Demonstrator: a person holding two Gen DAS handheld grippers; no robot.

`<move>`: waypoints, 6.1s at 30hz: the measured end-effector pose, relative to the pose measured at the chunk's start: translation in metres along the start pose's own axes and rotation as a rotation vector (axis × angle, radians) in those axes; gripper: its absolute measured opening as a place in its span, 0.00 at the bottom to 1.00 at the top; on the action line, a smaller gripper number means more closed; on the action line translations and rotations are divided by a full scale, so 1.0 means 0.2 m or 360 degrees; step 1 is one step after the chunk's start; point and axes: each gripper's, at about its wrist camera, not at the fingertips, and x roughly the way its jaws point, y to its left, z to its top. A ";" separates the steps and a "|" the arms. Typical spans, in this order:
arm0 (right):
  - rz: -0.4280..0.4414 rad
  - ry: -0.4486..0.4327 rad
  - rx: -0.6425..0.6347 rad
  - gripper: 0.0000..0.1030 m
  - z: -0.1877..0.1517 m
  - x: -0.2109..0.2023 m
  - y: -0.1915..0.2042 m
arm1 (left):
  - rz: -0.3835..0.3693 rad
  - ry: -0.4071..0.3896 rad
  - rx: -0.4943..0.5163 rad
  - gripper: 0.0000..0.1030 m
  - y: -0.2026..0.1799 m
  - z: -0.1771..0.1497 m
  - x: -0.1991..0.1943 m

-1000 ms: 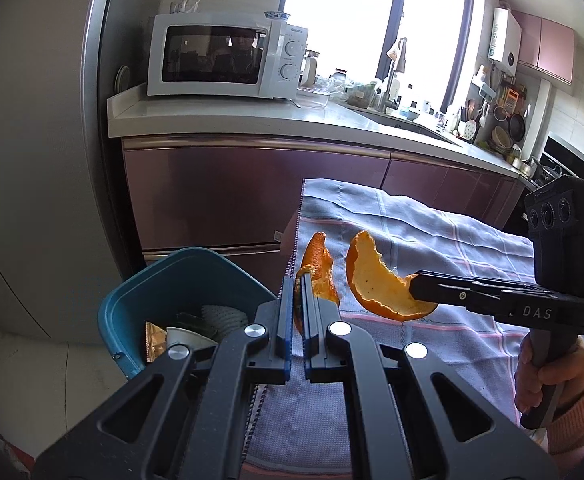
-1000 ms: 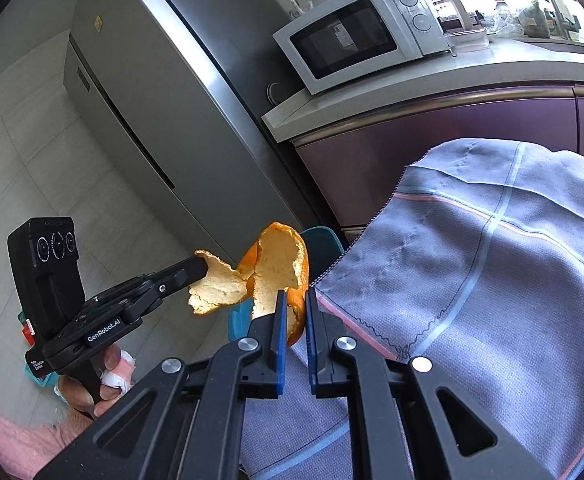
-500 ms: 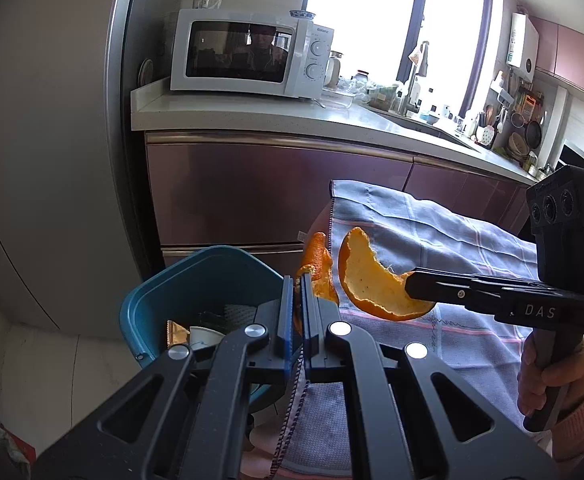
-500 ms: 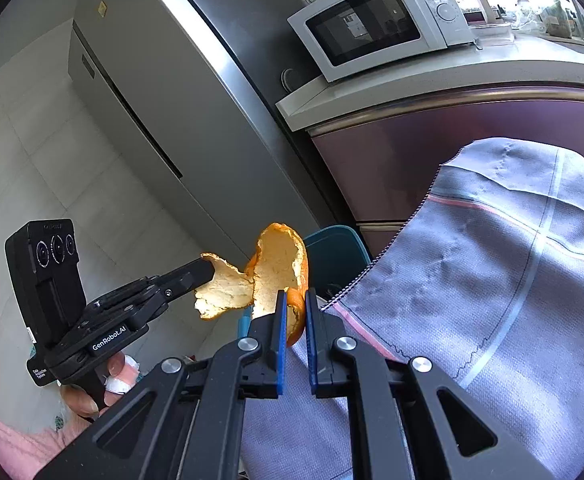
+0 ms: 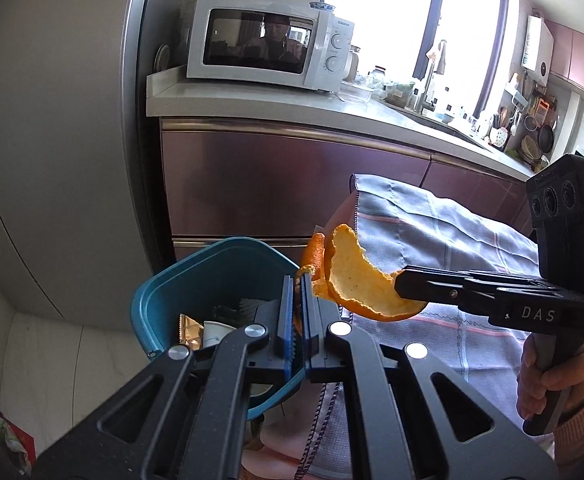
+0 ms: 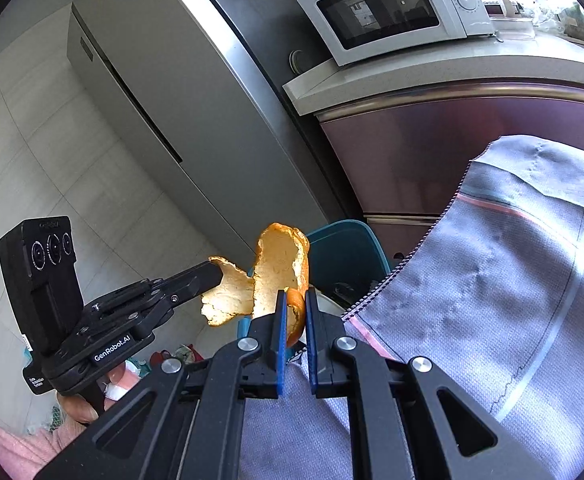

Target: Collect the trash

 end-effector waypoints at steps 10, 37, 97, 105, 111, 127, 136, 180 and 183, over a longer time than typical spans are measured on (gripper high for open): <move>-0.0013 0.0041 -0.0015 0.07 0.02 0.08 0.01 | 0.0036 0.0011 -0.0026 0.04 0.05 0.00 0.04; -0.0068 0.0185 -0.0005 0.07 0.05 0.31 0.00 | 0.0097 0.0113 -0.0102 0.04 0.13 -0.06 0.25; -0.0218 0.0105 -0.0079 0.48 -0.02 0.24 0.02 | 0.0174 0.0074 -0.0113 0.64 0.11 -0.19 0.32; -0.0428 -0.0223 -0.0210 0.80 -0.18 -0.17 0.10 | 0.0213 -0.0186 0.0031 0.94 -0.06 -0.21 0.03; -0.0708 -0.0480 -0.0260 0.93 -0.38 -0.48 0.13 | 0.0220 -0.0346 0.0078 0.94 -0.24 -0.25 -0.12; -0.1224 -0.0886 -0.0145 0.93 -0.82 -1.03 0.10 | 0.0130 -0.0631 0.0228 0.94 -0.81 -0.39 -0.30; -0.1388 -0.1004 -0.0116 0.93 -0.92 -1.14 0.11 | 0.0094 -0.0657 0.0276 0.94 -0.95 -0.44 -0.30; -0.1503 -0.1076 -0.0065 0.93 -0.97 -1.22 0.10 | 0.0082 -0.0725 0.0312 0.94 -0.99 -0.44 -0.35; -0.1501 -0.1075 -0.0059 0.93 -0.96 -1.23 0.10 | 0.0082 -0.0725 0.0313 0.94 -0.99 -0.44 -0.35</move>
